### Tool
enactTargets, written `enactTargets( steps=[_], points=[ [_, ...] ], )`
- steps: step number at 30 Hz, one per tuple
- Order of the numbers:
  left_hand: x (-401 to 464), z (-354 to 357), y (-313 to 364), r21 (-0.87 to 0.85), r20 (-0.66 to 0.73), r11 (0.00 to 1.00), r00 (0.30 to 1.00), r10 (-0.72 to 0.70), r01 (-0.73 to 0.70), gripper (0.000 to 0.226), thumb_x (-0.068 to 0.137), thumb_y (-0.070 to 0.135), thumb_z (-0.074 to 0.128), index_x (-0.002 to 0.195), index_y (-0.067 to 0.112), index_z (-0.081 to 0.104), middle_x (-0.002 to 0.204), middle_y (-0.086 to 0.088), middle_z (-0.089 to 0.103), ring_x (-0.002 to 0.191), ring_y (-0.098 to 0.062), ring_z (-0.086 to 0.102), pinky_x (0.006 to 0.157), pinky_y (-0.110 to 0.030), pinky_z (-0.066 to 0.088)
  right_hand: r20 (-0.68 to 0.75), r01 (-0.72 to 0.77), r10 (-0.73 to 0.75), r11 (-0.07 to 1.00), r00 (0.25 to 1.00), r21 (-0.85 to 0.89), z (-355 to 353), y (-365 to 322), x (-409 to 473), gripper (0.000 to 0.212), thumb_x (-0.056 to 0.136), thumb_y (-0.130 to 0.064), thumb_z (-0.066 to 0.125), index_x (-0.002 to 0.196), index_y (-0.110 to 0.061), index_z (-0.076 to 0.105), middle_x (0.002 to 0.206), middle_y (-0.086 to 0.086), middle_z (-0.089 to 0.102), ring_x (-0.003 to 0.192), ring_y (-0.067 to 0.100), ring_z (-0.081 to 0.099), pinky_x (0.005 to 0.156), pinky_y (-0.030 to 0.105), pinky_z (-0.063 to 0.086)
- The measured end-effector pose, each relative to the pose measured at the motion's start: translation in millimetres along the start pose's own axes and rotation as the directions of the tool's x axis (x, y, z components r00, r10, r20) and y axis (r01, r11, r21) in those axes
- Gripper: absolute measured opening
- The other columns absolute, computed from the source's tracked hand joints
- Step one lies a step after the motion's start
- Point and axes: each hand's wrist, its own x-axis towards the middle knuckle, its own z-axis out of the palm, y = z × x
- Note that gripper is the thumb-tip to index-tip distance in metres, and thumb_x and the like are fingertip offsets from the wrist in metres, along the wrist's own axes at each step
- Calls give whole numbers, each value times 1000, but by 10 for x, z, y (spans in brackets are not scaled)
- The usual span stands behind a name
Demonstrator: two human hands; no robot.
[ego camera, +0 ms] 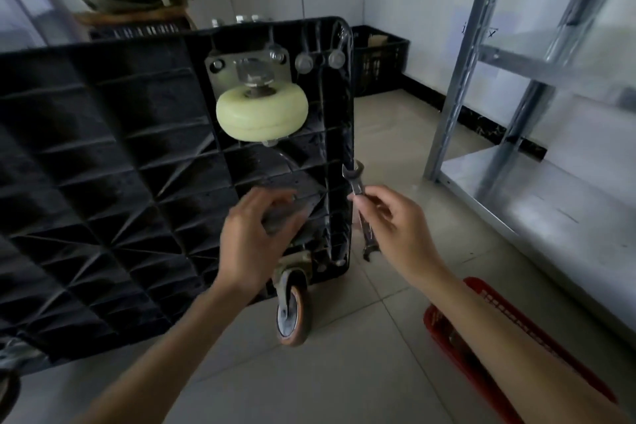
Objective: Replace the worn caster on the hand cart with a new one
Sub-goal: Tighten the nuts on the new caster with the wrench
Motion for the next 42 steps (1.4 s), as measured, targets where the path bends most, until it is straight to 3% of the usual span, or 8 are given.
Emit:
enactTargets(
  steps=[5,9,14,17,21,29,34,42],
  points=[
    [525,-692,203,225,-176,960,962,209,-167,22,89,37,74,91,16,79,96,5,73,94,-16,66,85,-44,52,12,151,-150,988,989,-34,-210,-490,466,24,102,-30,56,111,-13,70,73,-2,66,66,16,67,61,28,55],
    [657,-995,198,403,-96,878,943,320,-257,24,84,43,66,84,22,78,96,10,68,90,-15,62,80,-34,44,8,245,-246,961,969,-129,-260,-767,806,25,102,-36,53,108,-19,71,67,-15,60,57,14,60,53,33,51],
    [977,-1380,286,511,-193,825,903,385,-243,16,88,32,70,100,22,74,103,7,66,99,-19,61,85,-30,39,49,333,-333,903,942,-273,-287,-894,1195,22,101,-40,57,110,-28,73,91,-22,70,80,4,63,68,33,52],
    [1332,-1448,352,580,-151,787,922,357,-210,42,91,47,69,124,21,65,122,3,62,115,-22,57,96,-39,43,100,348,-335,871,937,-347,-297,-899,1436,26,96,-49,58,108,-31,73,93,-18,71,83,3,65,71,45,56],
    [1706,-1340,344,639,-25,752,972,234,-164,76,87,67,60,144,19,48,141,0,54,129,-24,49,110,-42,35,171,375,-335,786,927,-491,-321,-993,1700,19,93,-48,64,101,-34,75,90,-20,70,80,1,63,72,41,56],
    [1848,-1109,114,710,-146,699,954,263,-84,69,82,82,47,112,22,63,106,4,66,102,-22,60,96,-39,40,320,455,-324,647,890,-611,-375,-1200,2067,20,89,-57,62,94,-41,73,90,-23,68,88,3,62,72,34,51],
    [1861,-1064,43,724,-190,685,934,303,-75,69,82,82,43,111,23,64,103,5,67,100,-21,61,95,-37,39,370,531,-384,532,846,-660,-400,-1282,2197,19,89,-54,66,89,-38,75,83,-20,65,78,5,54,59,19,31],
    [1862,-1027,3,736,-226,672,906,357,-81,66,84,80,47,107,21,67,97,4,66,93,-22,61,90,-37,38,385,551,-409,457,827,-698,-431,-1474,2331,22,77,-61,76,83,-40,75,83,-16,72,85,18,65,71,35,49]
  ],
)
